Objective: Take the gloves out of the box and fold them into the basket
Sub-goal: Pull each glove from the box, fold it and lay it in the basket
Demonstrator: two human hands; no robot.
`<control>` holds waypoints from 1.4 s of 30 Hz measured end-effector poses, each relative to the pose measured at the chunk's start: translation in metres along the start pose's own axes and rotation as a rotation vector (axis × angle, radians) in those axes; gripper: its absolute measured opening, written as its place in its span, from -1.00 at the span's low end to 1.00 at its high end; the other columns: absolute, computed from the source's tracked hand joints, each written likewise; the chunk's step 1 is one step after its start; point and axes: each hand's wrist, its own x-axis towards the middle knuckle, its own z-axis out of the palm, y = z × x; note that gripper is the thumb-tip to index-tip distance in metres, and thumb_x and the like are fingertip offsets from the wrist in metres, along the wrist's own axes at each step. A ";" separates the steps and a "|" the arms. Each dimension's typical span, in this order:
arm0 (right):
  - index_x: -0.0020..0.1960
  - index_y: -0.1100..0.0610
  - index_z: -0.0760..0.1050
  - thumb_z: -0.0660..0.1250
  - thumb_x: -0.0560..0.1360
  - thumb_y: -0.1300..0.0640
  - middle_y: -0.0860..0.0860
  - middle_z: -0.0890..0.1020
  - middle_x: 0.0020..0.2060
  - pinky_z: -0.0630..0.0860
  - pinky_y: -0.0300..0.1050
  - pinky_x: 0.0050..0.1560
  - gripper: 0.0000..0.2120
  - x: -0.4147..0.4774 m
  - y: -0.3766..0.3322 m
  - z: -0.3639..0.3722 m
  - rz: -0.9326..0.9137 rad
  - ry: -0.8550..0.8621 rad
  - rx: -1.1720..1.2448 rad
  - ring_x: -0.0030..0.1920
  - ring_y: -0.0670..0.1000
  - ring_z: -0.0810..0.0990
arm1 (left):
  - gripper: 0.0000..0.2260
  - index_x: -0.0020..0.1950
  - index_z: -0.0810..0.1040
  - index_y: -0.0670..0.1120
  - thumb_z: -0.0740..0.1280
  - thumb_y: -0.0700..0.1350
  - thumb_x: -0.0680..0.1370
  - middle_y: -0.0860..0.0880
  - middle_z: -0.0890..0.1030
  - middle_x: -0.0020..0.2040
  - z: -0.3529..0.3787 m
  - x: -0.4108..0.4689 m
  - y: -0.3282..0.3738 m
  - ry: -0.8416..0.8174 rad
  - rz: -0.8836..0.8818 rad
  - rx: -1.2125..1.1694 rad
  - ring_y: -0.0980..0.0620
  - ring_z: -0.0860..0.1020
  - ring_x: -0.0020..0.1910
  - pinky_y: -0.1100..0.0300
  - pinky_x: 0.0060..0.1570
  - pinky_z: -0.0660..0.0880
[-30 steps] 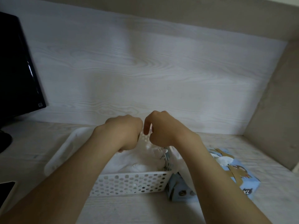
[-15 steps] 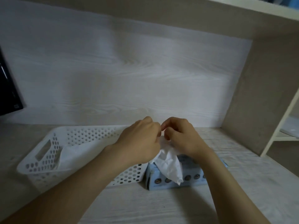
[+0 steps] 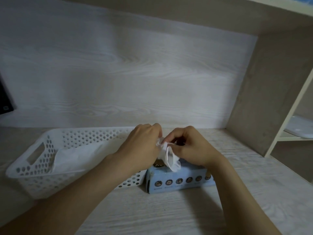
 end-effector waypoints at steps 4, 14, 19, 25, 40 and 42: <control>-0.18 0.26 0.66 0.36 0.63 0.24 0.01 0.66 -0.35 0.48 -0.09 -0.28 -0.76 0.004 -0.005 0.003 0.004 0.263 0.144 -0.34 0.00 0.56 | -0.70 0.24 0.44 -0.07 0.26 -0.31 0.55 -0.06 0.58 0.07 0.001 -0.001 0.002 0.089 -0.027 0.005 -0.07 0.53 -0.01 0.07 -0.04 0.46; -0.21 0.22 0.49 0.37 0.44 0.05 0.12 0.58 -0.43 0.48 0.07 -0.39 -0.78 0.006 -0.011 0.018 0.061 0.708 0.306 -0.40 0.04 0.53 | -0.81 0.08 0.47 0.00 0.09 0.00 0.67 0.03 0.60 -0.11 -0.009 0.000 0.008 0.217 -0.070 -0.136 -0.03 0.56 -0.13 0.00 -0.09 0.53; -0.38 0.08 0.35 0.43 0.55 0.00 -0.09 0.41 -0.50 0.23 -0.24 -0.42 -0.58 0.007 -0.017 0.031 -0.042 0.806 -0.007 -0.44 -0.13 0.30 | -0.66 -0.22 0.44 0.09 0.00 0.23 0.54 0.10 0.51 -0.32 -0.011 0.002 0.017 0.252 -0.051 -0.407 0.10 0.49 -0.26 0.09 -0.22 0.36; -0.36 0.03 0.45 0.35 0.40 0.04 -0.06 0.53 -0.02 0.34 -0.24 -0.10 -0.81 0.008 -0.015 0.036 -0.093 0.846 -0.166 0.03 -0.01 0.49 | -0.64 0.08 0.54 0.16 0.38 0.36 0.44 0.15 0.67 -0.10 -0.014 0.003 0.018 0.209 0.000 -0.503 0.19 0.64 -0.16 0.20 -0.22 0.59; 0.23 0.00 0.49 0.53 0.43 -0.03 0.01 0.64 -0.26 0.63 0.00 -0.16 -0.57 0.000 -0.034 0.020 0.038 0.398 0.499 -0.18 0.05 0.68 | -0.63 0.04 0.58 -0.25 0.22 0.06 0.64 -0.27 0.61 -0.07 -0.019 0.024 -0.012 0.327 -0.256 -0.742 -0.23 0.60 -0.12 -0.15 -0.08 0.60; 0.27 -0.03 0.58 0.55 0.43 -0.02 0.02 0.70 -0.20 0.64 -0.07 -0.11 -0.57 -0.001 -0.035 0.018 0.047 0.303 0.486 -0.10 0.06 0.72 | -0.62 0.04 0.54 -0.33 0.21 0.01 0.68 -0.25 0.54 -0.16 -0.019 0.026 -0.017 0.306 -0.301 -0.781 -0.11 0.52 -0.20 0.02 -0.16 0.47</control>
